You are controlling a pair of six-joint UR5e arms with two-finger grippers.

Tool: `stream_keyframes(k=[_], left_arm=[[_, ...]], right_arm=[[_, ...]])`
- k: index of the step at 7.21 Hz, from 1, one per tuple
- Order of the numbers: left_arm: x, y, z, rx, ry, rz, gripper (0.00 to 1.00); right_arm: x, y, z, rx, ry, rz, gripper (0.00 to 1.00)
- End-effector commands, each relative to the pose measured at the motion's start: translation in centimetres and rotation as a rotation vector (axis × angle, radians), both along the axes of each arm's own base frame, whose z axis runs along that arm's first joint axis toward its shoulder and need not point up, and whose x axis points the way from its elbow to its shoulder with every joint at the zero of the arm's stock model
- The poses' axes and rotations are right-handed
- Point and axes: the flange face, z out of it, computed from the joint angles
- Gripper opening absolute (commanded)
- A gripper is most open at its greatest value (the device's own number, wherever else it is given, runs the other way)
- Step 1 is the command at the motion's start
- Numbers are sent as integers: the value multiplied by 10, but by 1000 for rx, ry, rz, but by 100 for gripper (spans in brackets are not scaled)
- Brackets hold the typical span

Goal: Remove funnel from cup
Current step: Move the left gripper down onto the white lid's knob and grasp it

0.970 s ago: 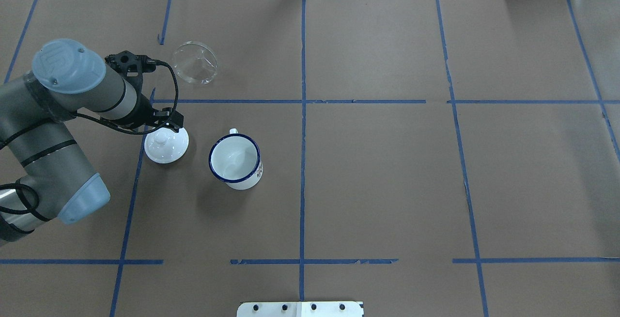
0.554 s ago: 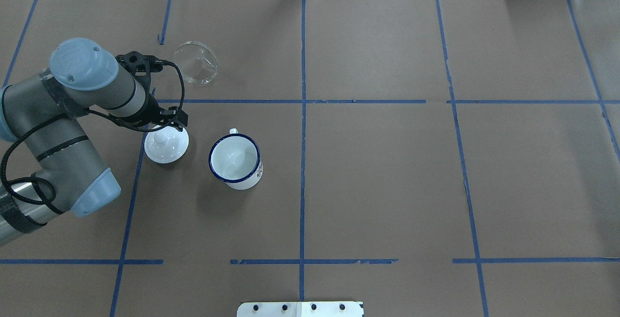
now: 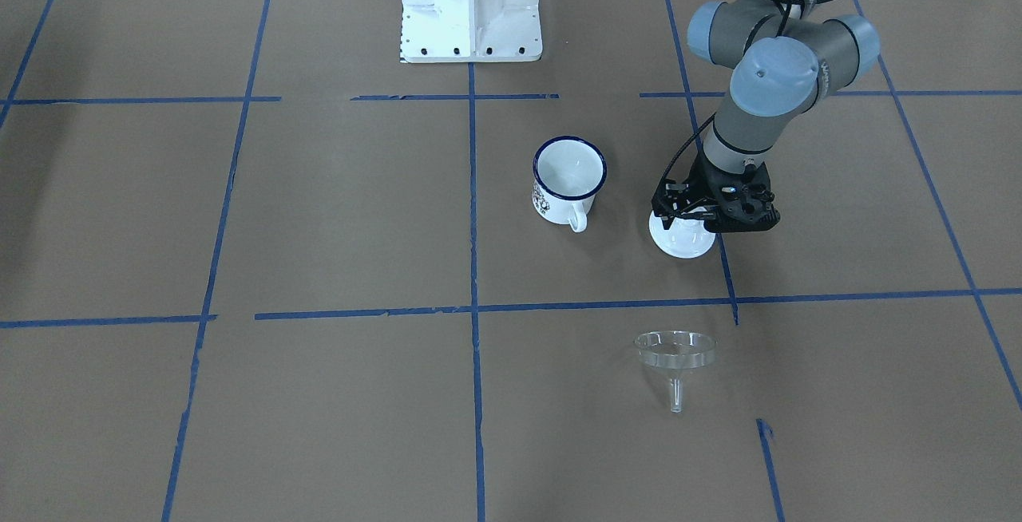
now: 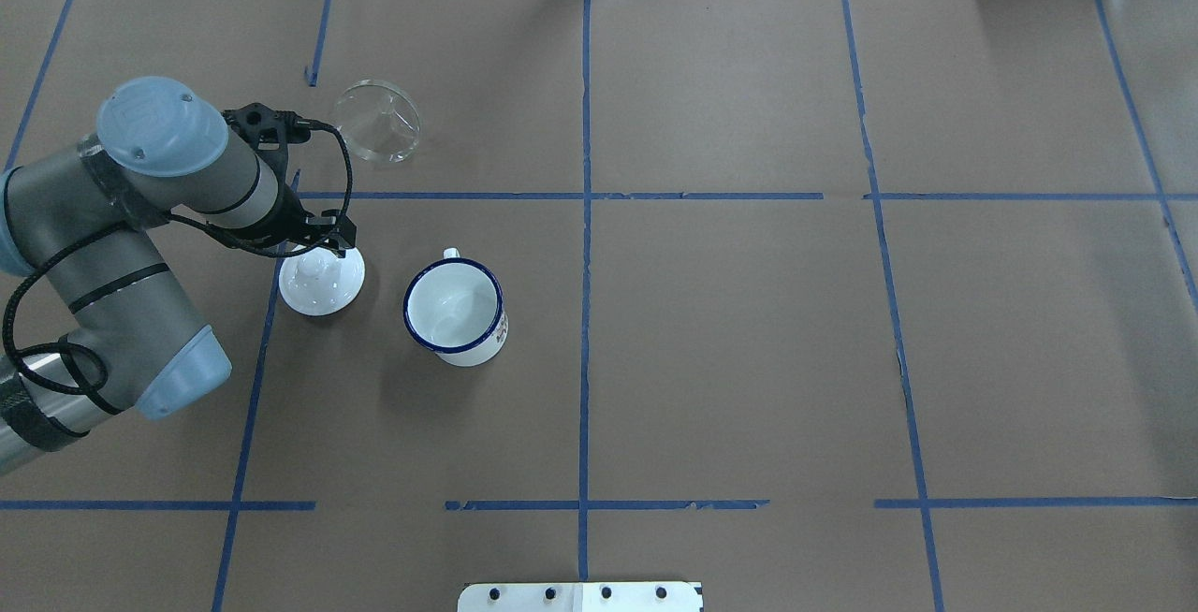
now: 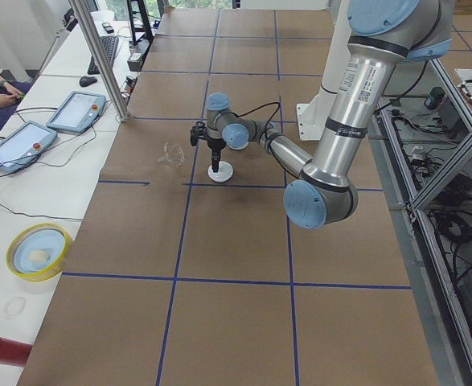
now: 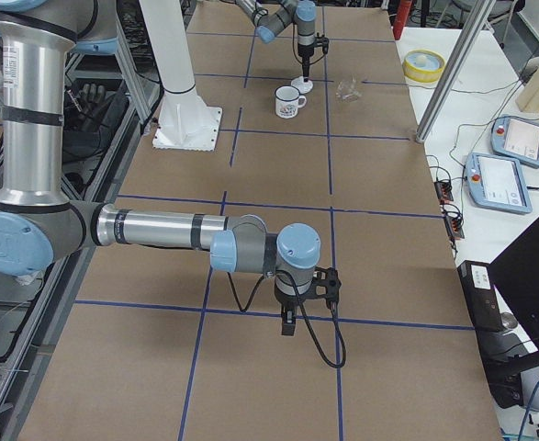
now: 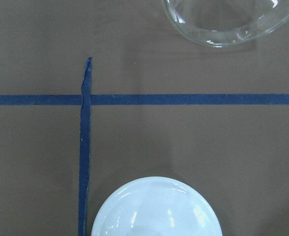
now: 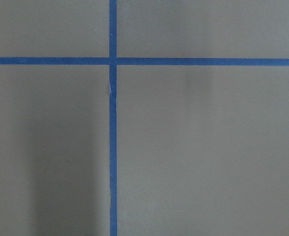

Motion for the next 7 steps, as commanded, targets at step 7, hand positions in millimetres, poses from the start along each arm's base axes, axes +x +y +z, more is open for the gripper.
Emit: stream_keyframes(k=[7], left_arm=[[3,8,5,-21,6,26,74]], right_arm=[[0,0,0,0,0,0,100]])
